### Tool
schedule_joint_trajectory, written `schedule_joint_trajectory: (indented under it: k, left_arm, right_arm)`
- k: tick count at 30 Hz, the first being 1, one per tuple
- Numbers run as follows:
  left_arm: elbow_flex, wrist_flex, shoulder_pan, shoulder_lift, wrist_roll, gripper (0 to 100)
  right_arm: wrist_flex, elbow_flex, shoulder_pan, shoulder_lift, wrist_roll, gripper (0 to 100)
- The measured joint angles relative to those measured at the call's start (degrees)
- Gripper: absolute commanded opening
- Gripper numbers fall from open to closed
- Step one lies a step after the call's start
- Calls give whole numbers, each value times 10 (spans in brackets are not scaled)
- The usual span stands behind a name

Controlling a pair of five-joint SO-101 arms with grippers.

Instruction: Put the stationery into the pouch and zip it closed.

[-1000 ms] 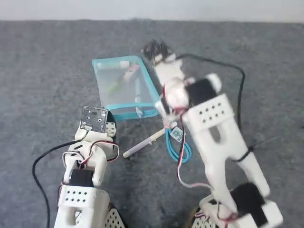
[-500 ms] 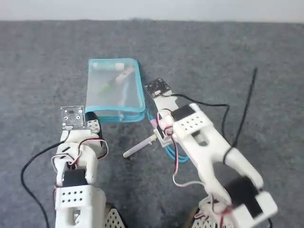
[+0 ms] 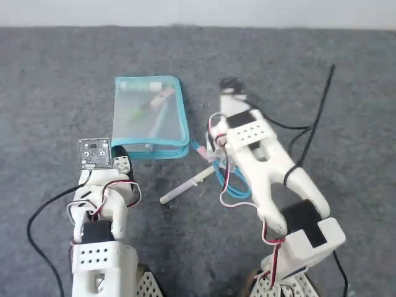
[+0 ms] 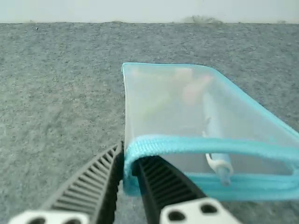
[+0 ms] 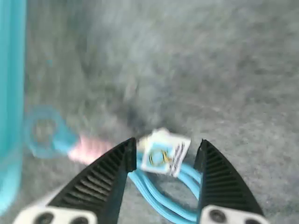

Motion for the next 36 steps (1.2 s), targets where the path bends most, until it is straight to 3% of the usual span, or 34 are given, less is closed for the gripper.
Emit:
schedule_joint_trajectory:
  k: [10,17,27,36]
  left_arm:
    - [0,0,4,0,0,12]
    - [0,0,18,0,-3,12]
    - [0,0,21,0,-3,12]
    - [0,0,21,0,-3,12]
  right_arm:
    - [-5,-7,-1,5,-38,195]
    - [-21,-53,-9,101,-40,194]
    - [105,-83,-60,137,-38,194]
    - [97,-84,-60,145,-41,189]
